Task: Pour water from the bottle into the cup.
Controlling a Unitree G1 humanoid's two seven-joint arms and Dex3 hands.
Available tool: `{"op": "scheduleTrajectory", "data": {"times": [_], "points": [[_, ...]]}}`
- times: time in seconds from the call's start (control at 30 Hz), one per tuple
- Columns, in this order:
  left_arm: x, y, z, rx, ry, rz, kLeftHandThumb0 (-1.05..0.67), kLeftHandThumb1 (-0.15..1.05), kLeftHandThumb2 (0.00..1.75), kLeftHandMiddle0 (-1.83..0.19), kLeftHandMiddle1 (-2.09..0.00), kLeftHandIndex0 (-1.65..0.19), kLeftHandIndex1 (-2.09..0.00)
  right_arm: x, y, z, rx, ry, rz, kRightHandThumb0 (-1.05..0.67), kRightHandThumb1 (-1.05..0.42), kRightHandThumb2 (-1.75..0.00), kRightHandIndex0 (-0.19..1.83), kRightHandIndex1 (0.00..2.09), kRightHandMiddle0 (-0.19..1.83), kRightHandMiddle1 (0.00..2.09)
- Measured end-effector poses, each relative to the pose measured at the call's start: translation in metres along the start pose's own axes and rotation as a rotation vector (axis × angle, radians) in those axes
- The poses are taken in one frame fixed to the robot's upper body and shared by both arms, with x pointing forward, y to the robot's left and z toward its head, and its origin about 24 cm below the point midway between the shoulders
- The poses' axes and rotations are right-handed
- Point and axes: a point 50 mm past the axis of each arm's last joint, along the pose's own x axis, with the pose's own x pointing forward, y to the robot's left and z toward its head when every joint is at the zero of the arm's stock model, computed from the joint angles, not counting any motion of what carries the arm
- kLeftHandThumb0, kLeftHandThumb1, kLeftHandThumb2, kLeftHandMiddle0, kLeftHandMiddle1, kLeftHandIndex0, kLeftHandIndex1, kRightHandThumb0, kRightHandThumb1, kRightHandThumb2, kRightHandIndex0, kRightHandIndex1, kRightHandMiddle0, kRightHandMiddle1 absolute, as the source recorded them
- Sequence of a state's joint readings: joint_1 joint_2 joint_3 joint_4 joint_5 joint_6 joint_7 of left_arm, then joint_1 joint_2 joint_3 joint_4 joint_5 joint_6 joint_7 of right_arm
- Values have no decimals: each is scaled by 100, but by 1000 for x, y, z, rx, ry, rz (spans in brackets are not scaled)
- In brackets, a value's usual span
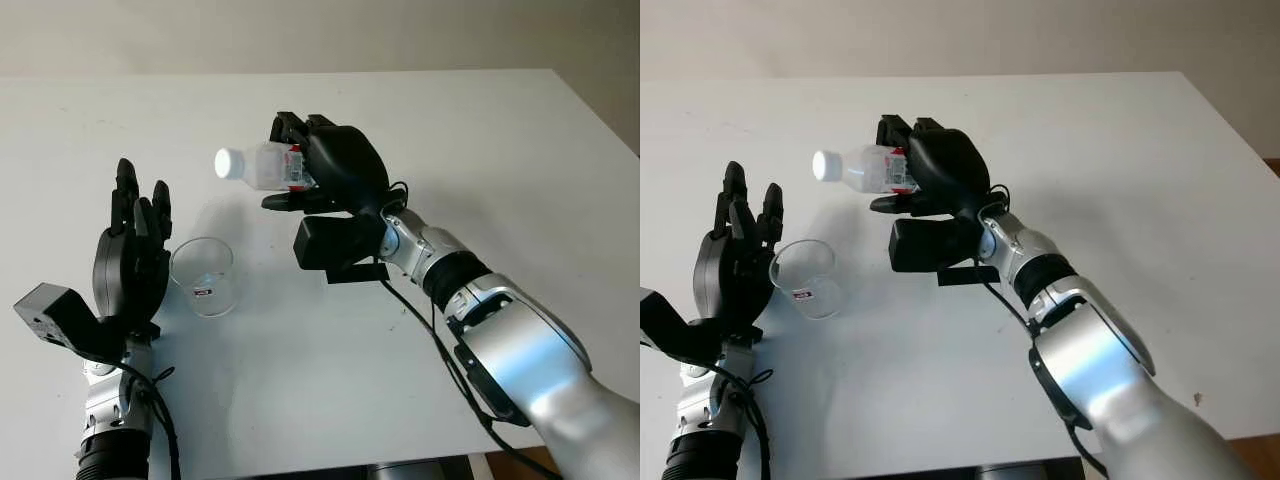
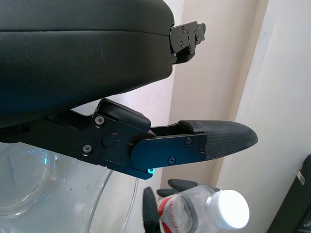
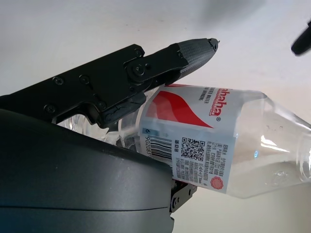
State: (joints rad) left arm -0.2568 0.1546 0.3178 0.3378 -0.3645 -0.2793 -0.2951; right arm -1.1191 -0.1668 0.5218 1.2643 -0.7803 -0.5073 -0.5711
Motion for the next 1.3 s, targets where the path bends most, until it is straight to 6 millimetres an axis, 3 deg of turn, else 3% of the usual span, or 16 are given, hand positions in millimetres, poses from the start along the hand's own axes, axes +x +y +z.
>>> {"op": "scheduleTrajectory", "data": {"times": [0.6,0.77,1.3], "points": [[0,0,0,-1,-4,0,-84,105,53,3,0,17,0,4,-6,8,-161,-144,-46,-16,-101,-18,100,209,59,209],[0,0,0,-1,-5,-1,-85,105,52,3,0,15,0,9,-15,12,-201,-202,-97,-18,-102,-17,102,209,65,209],[1,-1,0,3,-14,-6,-85,105,53,4,0,18,0,8,-14,22,-309,-362,-112,-29,-104,-13,102,209,81,209]]}}
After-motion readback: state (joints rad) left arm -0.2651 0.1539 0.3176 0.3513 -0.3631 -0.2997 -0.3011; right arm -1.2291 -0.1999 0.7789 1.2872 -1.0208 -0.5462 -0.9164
